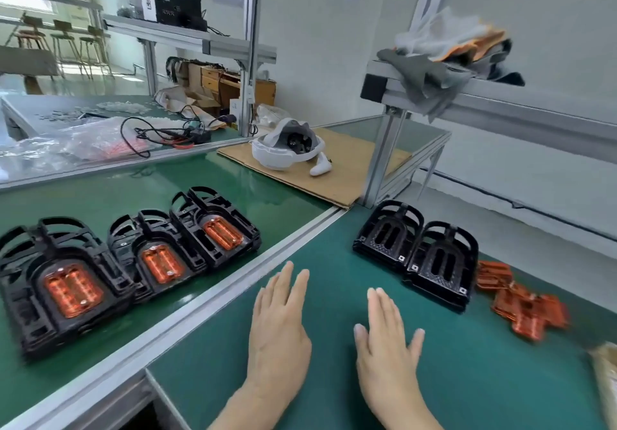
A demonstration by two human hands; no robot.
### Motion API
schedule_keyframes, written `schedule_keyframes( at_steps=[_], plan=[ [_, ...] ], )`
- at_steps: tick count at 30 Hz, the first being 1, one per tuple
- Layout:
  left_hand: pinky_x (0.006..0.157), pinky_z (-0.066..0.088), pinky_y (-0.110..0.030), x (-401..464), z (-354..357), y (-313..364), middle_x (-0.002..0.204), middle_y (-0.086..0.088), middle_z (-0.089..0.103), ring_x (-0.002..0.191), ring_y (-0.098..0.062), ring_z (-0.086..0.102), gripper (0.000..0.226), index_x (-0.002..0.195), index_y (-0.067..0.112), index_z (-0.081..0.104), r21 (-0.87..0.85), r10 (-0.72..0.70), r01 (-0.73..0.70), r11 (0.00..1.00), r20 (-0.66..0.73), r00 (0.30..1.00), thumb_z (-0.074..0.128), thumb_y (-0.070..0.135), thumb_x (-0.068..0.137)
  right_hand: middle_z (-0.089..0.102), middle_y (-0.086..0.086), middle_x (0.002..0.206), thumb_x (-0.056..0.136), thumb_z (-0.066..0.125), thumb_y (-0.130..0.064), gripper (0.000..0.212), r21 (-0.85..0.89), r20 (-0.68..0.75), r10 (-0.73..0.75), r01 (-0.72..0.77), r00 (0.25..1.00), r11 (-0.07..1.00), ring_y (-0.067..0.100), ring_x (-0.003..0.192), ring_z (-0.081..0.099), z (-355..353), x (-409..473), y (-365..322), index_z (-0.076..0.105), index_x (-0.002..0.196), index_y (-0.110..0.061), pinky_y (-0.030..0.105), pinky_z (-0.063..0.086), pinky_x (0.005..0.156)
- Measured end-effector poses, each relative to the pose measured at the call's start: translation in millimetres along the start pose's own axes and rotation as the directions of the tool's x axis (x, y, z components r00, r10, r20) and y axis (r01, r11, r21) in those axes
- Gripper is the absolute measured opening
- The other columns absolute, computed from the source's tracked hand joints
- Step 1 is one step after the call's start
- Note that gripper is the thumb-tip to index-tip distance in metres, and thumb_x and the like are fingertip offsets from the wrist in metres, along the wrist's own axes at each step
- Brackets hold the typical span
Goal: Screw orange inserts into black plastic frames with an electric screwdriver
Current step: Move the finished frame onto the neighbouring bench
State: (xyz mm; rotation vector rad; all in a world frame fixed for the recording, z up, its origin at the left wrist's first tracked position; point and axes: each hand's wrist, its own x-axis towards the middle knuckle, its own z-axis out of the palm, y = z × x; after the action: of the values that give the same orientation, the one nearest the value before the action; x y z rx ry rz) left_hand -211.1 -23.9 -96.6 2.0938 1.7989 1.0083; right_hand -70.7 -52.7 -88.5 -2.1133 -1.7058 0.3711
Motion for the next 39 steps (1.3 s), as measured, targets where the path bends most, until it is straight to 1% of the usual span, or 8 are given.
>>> schedule_keyframes(
  at_steps=[5, 10, 15, 20, 26, 30, 33, 39],
  plan=[
    [0.109, -0.016, -0.017, 7, 34, 44, 0.158, 0.010, -0.011, 0.144, -0.010, -0.007, 0.087, 0.151, 0.029, 0.004, -0.076, 0.096, -0.088, 0.993, 0.103, 0.990, 0.034, -0.011, 0.080, -0.019, -0.015, 0.159, 0.106, 0.018, -0.030, 0.056, 0.006, -0.084, 0.118, -0.118, 0.989, 0.993, 0.004, 0.145, -0.019, -22, -2, 43, -0.013, 0.152, -0.028, 0.048, -0.016, 0.114],
    [0.118, -0.001, -0.025, 10, 62, 79, 0.159, 0.008, -0.005, 0.145, -0.012, -0.001, 0.085, 0.152, 0.026, 0.008, -0.156, 0.139, -0.114, 0.981, 0.164, 0.977, 0.031, -0.013, 0.080, -0.016, -0.012, 0.160, 0.106, 0.022, -0.025, 0.057, -0.004, -0.157, 0.203, -0.206, 0.967, 0.979, 0.006, 0.147, -0.014, -29, -2, 71, -0.010, 0.153, -0.026, 0.051, -0.011, 0.115],
    [0.118, 0.002, -0.029, 18, 88, 108, 0.159, 0.007, -0.004, 0.145, -0.013, 0.002, 0.082, 0.152, 0.026, 0.008, -0.168, 0.184, -0.151, 0.974, 0.204, 0.962, 0.032, -0.011, 0.083, -0.013, -0.011, 0.161, 0.106, 0.023, -0.021, 0.057, 0.033, -0.175, 0.258, -0.256, 0.950, 0.966, 0.007, 0.147, -0.015, -30, 1, 93, -0.009, 0.153, -0.024, 0.051, -0.012, 0.115],
    [0.119, 0.002, -0.034, 31, 112, 127, 0.160, 0.005, -0.005, 0.145, -0.014, 0.000, 0.082, 0.152, 0.023, -0.001, -0.124, 0.191, -0.167, 0.978, 0.219, 0.957, 0.035, -0.007, 0.084, -0.001, -0.010, 0.162, 0.105, 0.027, -0.016, 0.059, 0.131, -0.249, 0.288, -0.262, 0.925, 0.956, 0.006, 0.148, -0.010, -38, 15, 104, -0.005, 0.154, -0.021, 0.048, -0.018, 0.113],
    [0.119, 0.000, -0.036, 37, 130, 133, 0.160, 0.003, -0.003, 0.146, -0.015, -0.002, 0.085, 0.151, 0.017, -0.008, -0.088, 0.140, -0.123, 0.988, 0.220, 0.965, 0.036, -0.007, 0.083, 0.020, -0.002, 0.159, 0.106, 0.028, -0.020, 0.050, 0.122, -0.316, 0.323, -0.299, 0.892, 0.946, 0.012, 0.148, 0.008, -58, 53, 112, 0.011, 0.153, -0.015, 0.048, -0.010, 0.117],
    [0.119, -0.002, -0.037, 37, 135, 131, 0.160, 0.002, -0.005, 0.146, -0.016, -0.004, 0.085, 0.150, 0.015, -0.011, -0.056, 0.139, -0.130, 0.990, 0.233, 0.962, 0.035, -0.005, 0.082, 0.042, 0.002, 0.147, 0.106, 0.027, -0.020, 0.045, 0.136, -0.319, 0.373, -0.347, 0.871, 0.928, 0.016, 0.140, 0.032, -68, 78, 118, 0.026, 0.150, -0.011, 0.047, -0.004, 0.118],
    [0.118, 0.000, -0.038, 36, 138, 130, 0.160, -0.001, -0.008, 0.146, -0.018, -0.005, 0.083, 0.150, 0.015, -0.012, -0.011, 0.150, -0.152, 0.988, 0.246, 0.957, 0.036, -0.001, 0.084, 0.056, 0.004, 0.131, 0.105, 0.027, -0.021, 0.037, 0.137, -0.299, 0.414, -0.391, 0.860, 0.910, 0.020, 0.129, 0.046, -70, 93, 121, 0.043, 0.138, -0.011, 0.048, 0.002, 0.120],
    [0.117, 0.000, -0.039, 37, 140, 129, 0.159, 0.001, -0.008, 0.146, -0.019, -0.003, 0.084, 0.150, 0.018, -0.012, -0.001, 0.164, -0.169, 0.986, 0.245, 0.955, 0.037, 0.000, 0.084, 0.064, 0.005, 0.108, 0.104, 0.030, -0.028, 0.034, 0.088, -0.310, 0.461, -0.458, 0.832, 0.885, 0.024, 0.113, 0.054, -70, 110, 119, 0.058, 0.107, -0.011, 0.048, 0.011, 0.118]
  ],
)
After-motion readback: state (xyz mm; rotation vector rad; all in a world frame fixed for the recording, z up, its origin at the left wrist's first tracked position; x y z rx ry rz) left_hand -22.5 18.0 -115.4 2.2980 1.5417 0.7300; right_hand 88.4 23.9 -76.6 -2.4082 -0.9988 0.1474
